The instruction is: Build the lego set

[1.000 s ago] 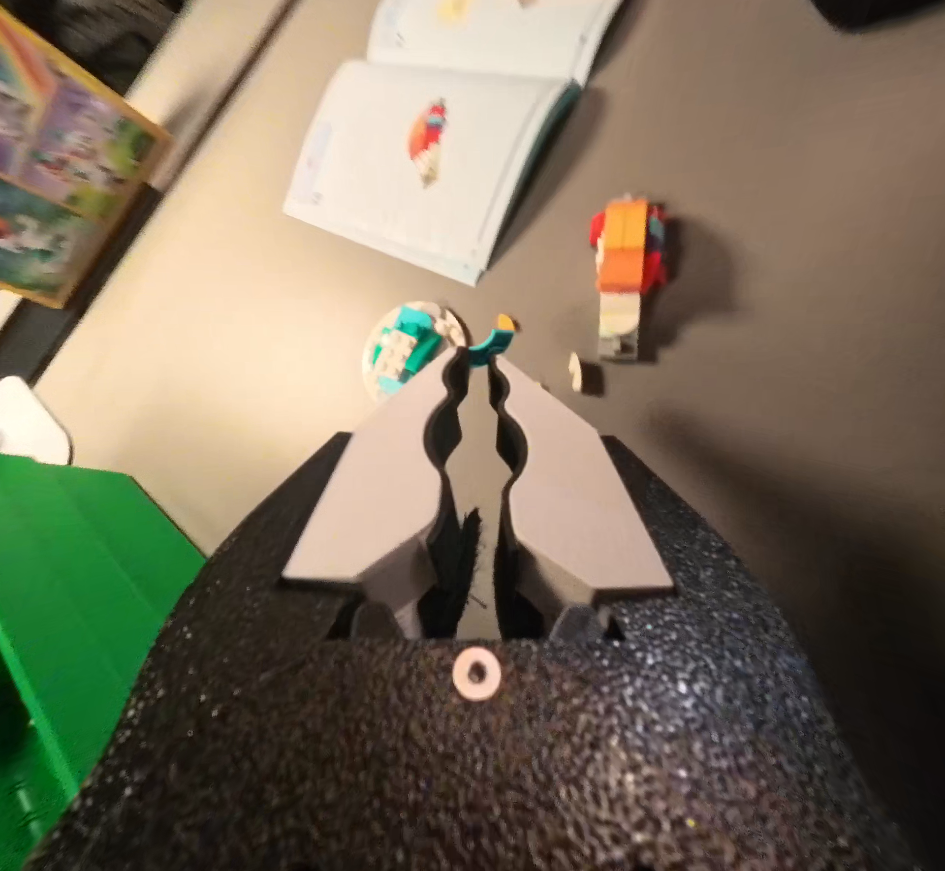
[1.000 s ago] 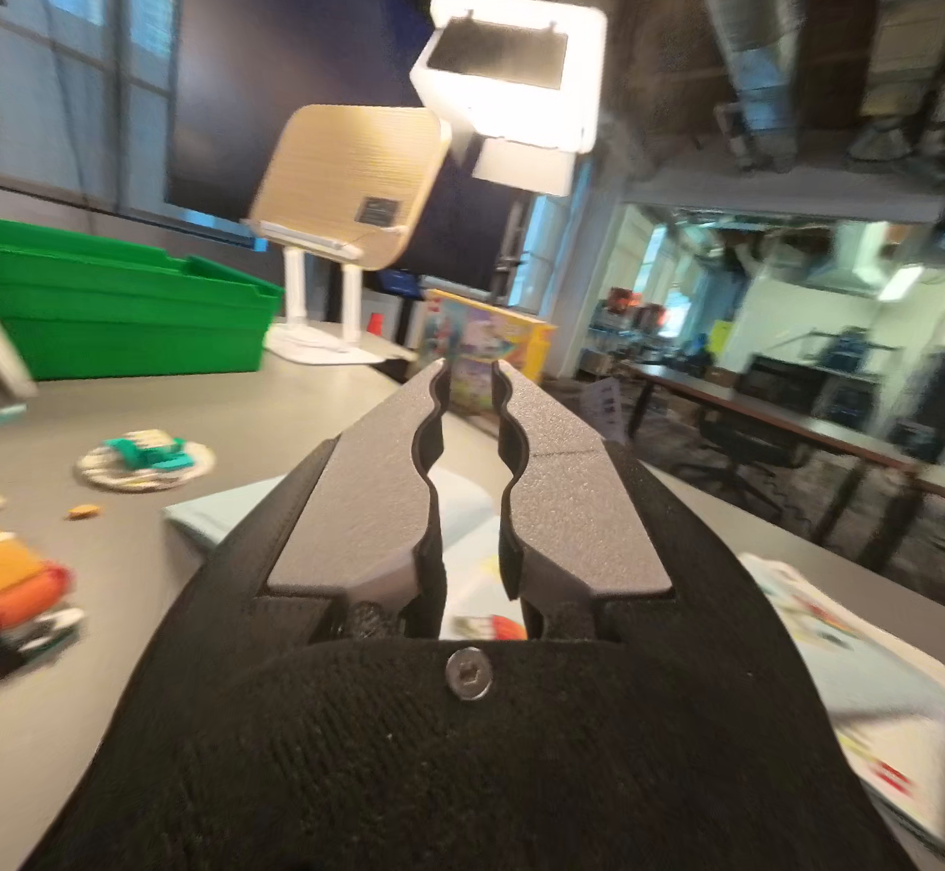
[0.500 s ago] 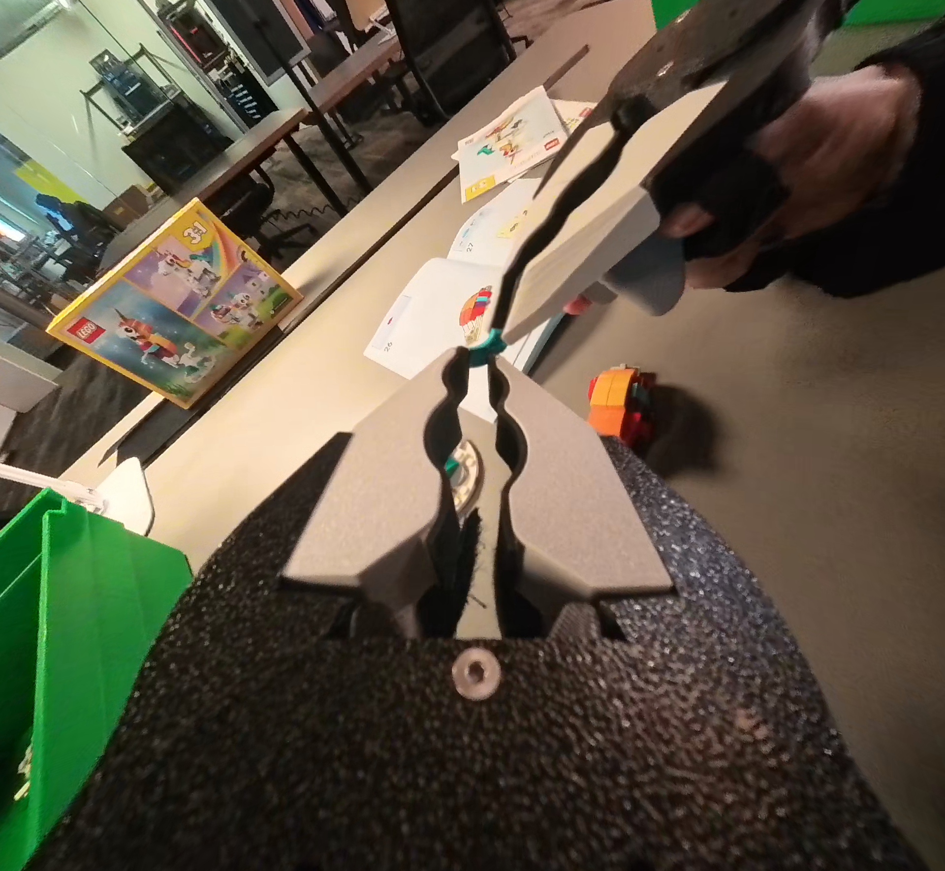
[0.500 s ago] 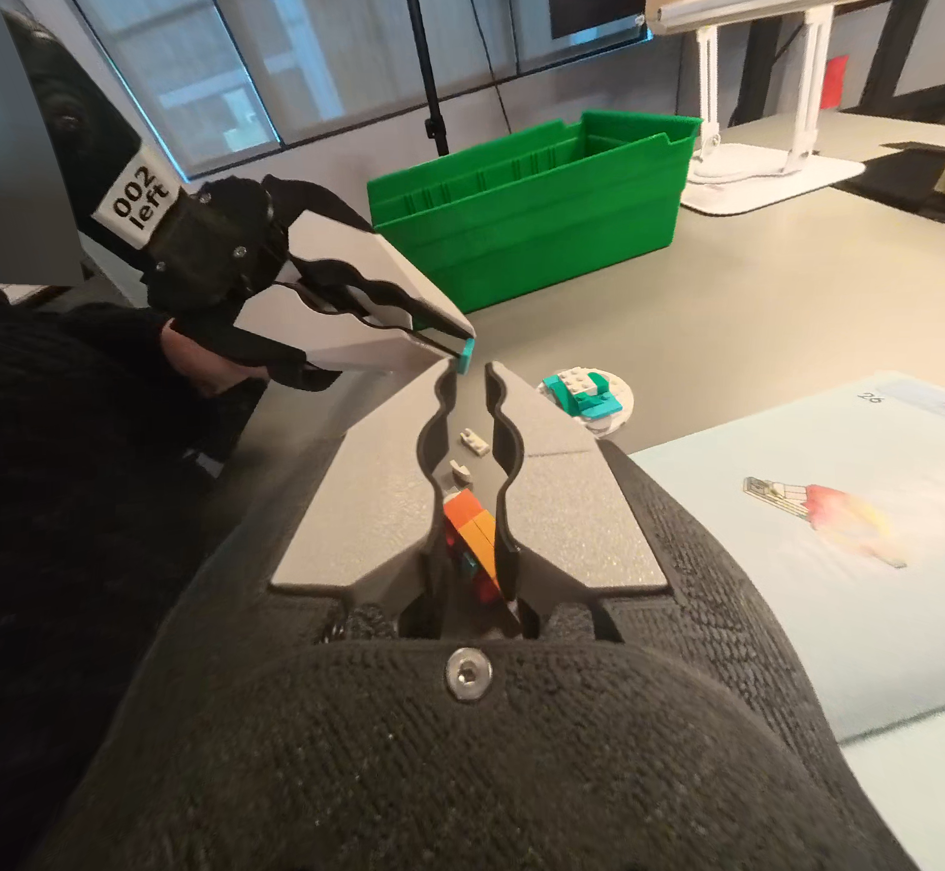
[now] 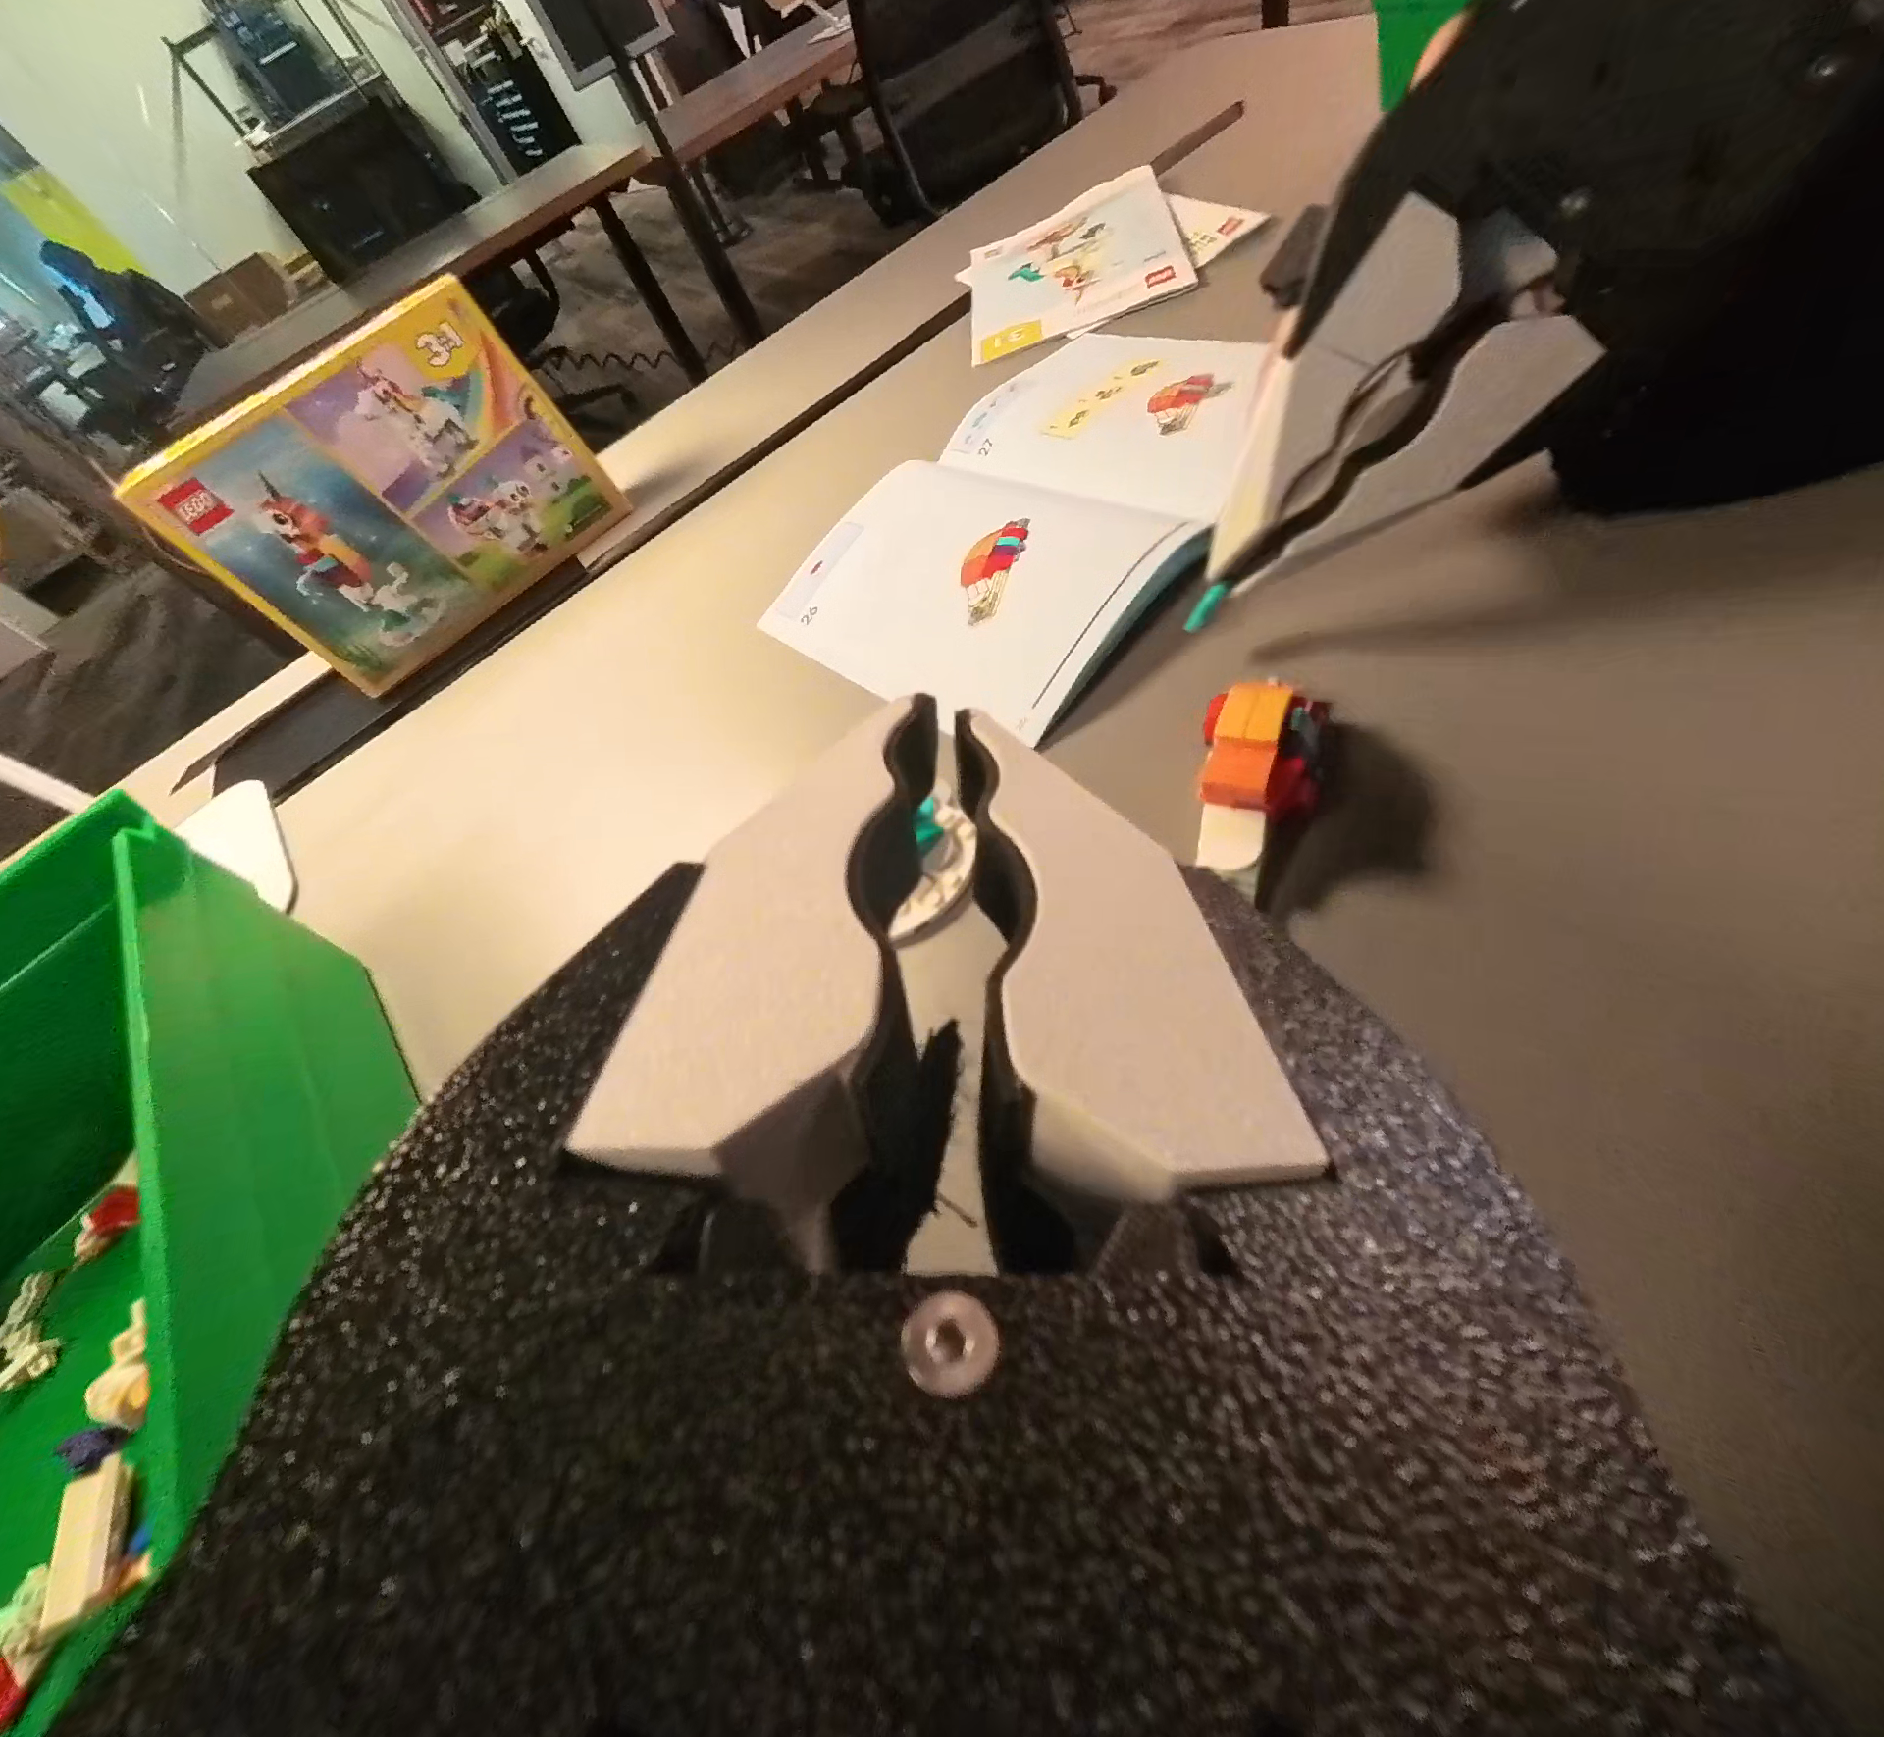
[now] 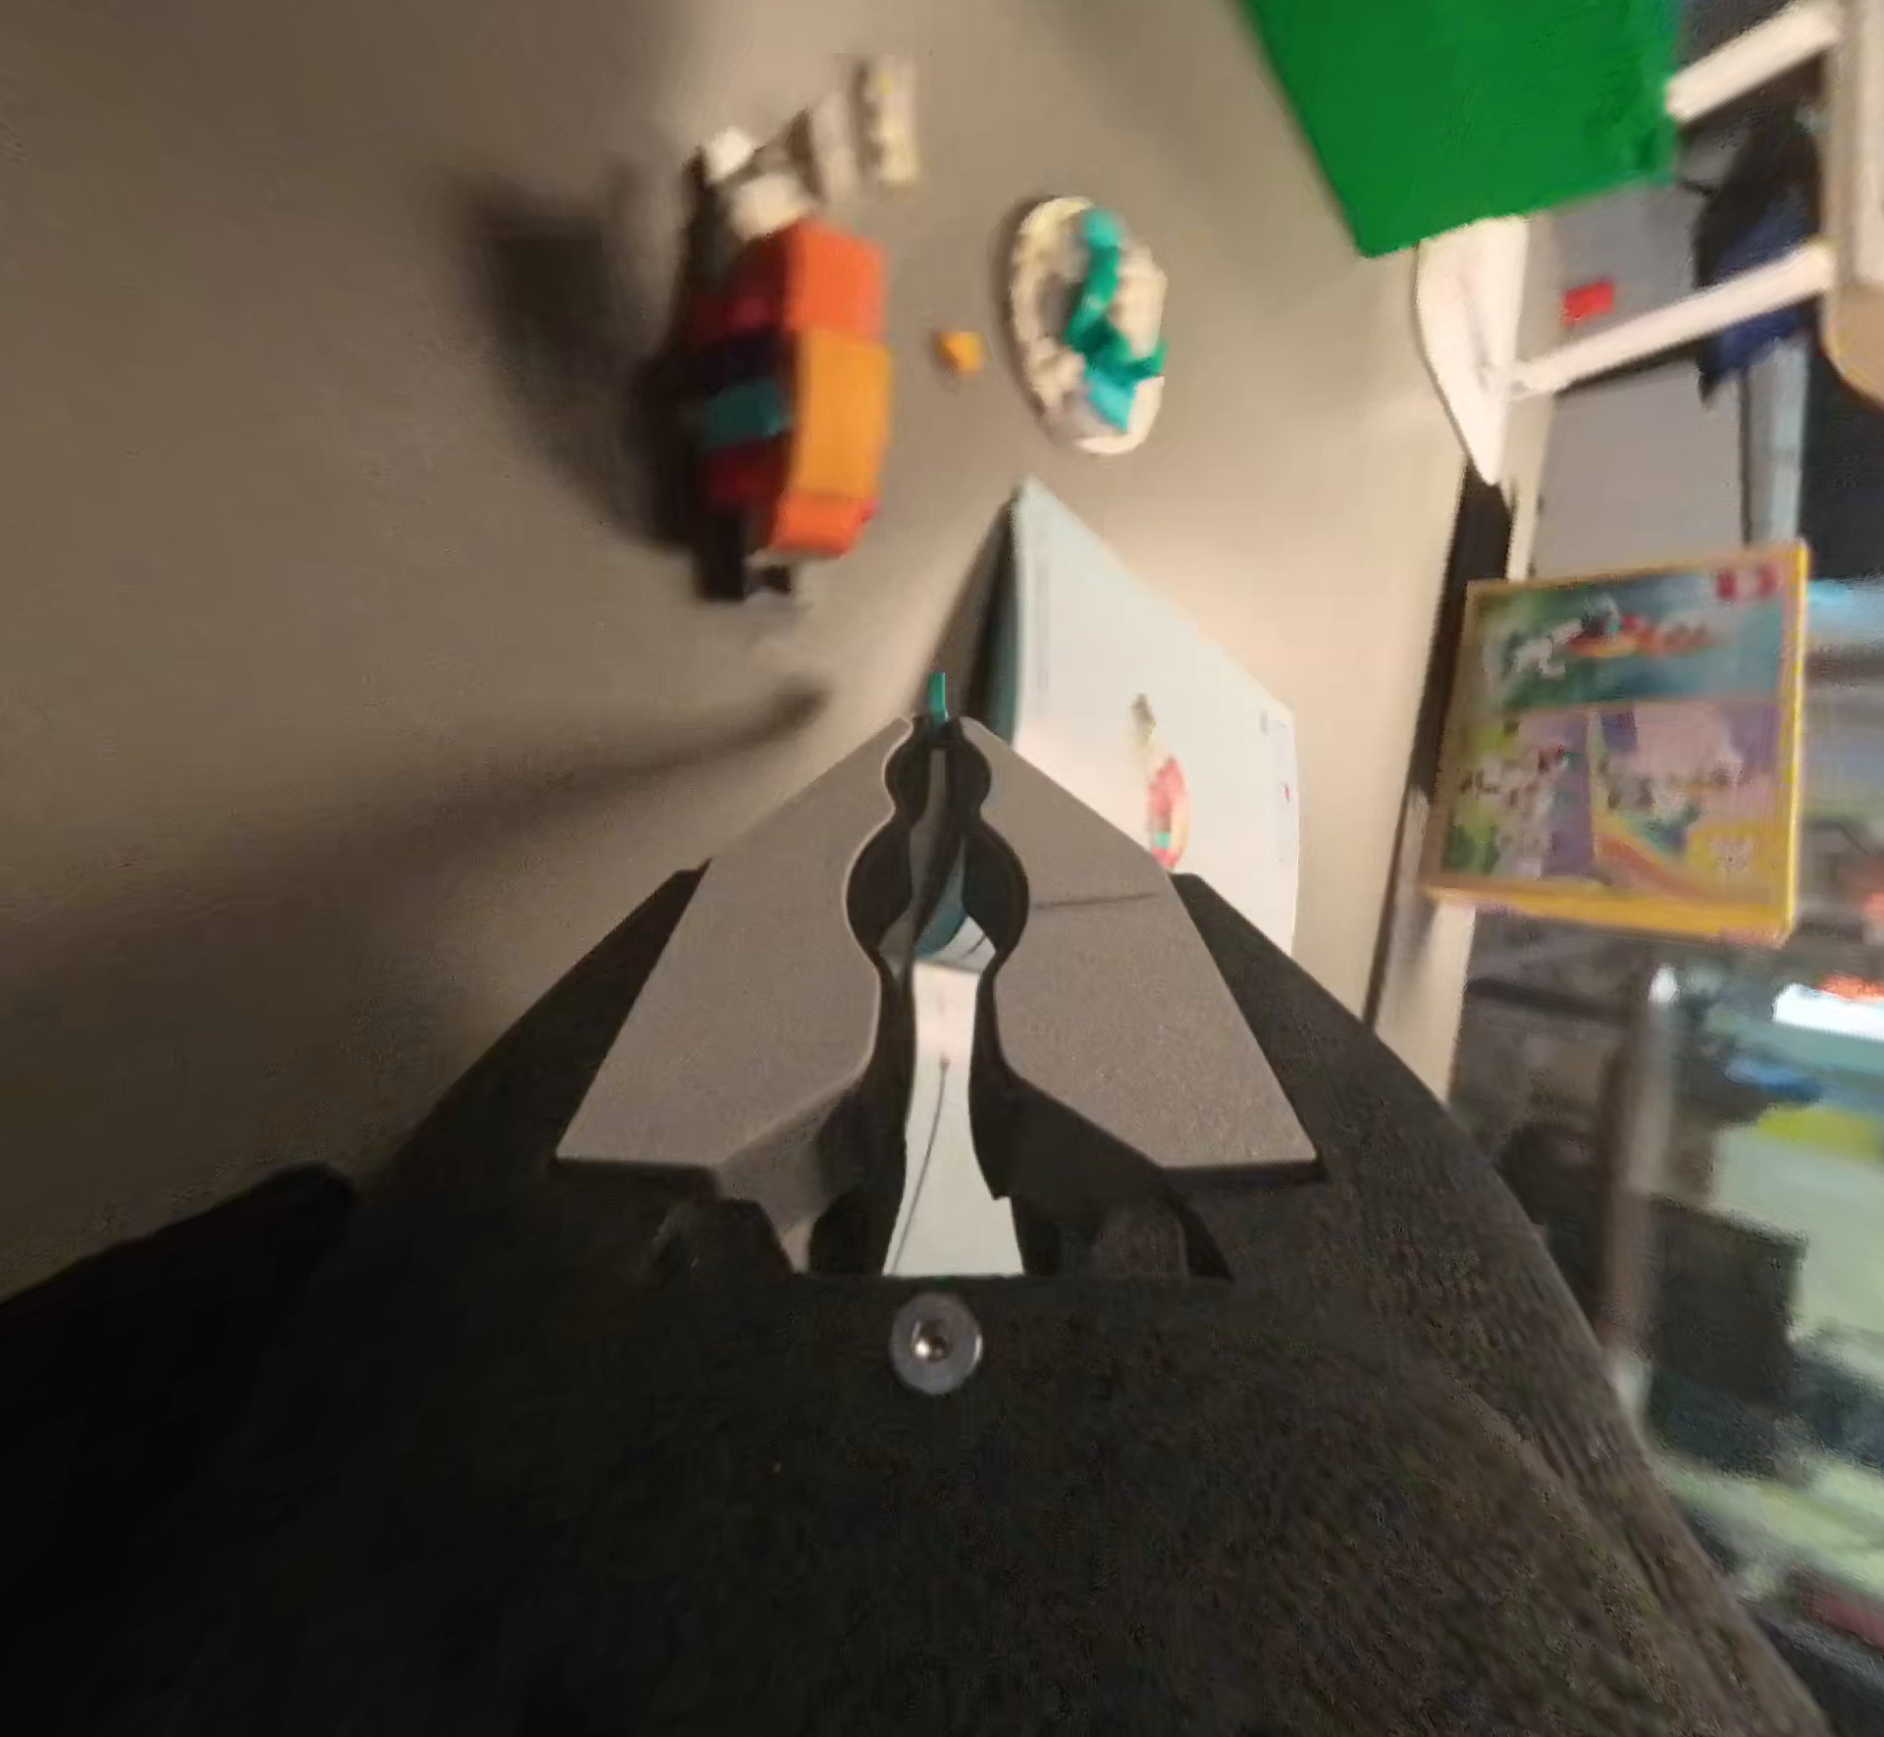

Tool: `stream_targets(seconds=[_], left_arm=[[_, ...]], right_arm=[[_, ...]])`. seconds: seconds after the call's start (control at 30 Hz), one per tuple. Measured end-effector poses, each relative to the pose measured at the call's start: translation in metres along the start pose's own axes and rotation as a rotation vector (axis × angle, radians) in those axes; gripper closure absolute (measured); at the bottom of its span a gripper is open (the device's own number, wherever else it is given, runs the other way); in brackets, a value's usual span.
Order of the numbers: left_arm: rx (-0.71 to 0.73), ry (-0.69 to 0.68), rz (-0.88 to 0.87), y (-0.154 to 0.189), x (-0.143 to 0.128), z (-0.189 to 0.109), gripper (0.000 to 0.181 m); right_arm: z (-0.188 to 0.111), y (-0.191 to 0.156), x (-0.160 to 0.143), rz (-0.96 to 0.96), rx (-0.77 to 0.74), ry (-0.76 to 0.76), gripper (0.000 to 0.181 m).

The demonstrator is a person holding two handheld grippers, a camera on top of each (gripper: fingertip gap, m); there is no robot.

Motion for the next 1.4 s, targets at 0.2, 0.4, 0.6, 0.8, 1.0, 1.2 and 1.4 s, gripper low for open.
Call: stream_targets(seconds=[0.2, 0.4, 0.6, 0.8, 1.0, 1.2, 1.4], left_arm=[[-0.017, 0.015, -0.030, -0.001, -0.007, -0.008, 0.181], [-0.027, 0.015, 0.006, 0.000, -0.004, -0.013, 0.181], [0.026, 0.064, -0.033, -0.003, -0.004, -0.020, 0.181], [0.161, 0.233, -0.114, -0.010, -0.008, -0.014, 0.181], [0.334, 0.372, -0.074, -0.015, -0.018, -0.001, 0.181], [0.302, 0.403, -0.098, -0.016, -0.026, 0.009, 0.181], [0.290, 0.430, -0.149, -0.022, -0.029, 0.004, 0.181]], right_arm=[[-0.005, -0.019, -0.003, -0.284, 0.087, -0.097, 0.179], [-0.005, -0.011, 0.007, -0.243, 0.248, -0.160, 0.174], [-0.015, 0.005, 0.009, 0.022, 0.314, -0.181, 0.140], [-0.033, 0.018, -0.006, 0.504, -0.174, 0.290, 0.137], [-0.053, 0.000, -0.031, 0.647, -0.761, 0.466, 0.150], [-0.069, 0.009, -0.048, 0.716, -0.919, 0.516, 0.150], [-0.068, 0.007, -0.046, 0.702, -0.902, 0.530, 0.151]])
Point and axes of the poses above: each gripper's, where its closed fingertips meet, z out along the fingers, x out of its top, y = z × x across the jaws, the point moved 9 cm from there along -z, back along the fingers, and after that the axes turned 2 degrees about z, right-handed, at the moved point
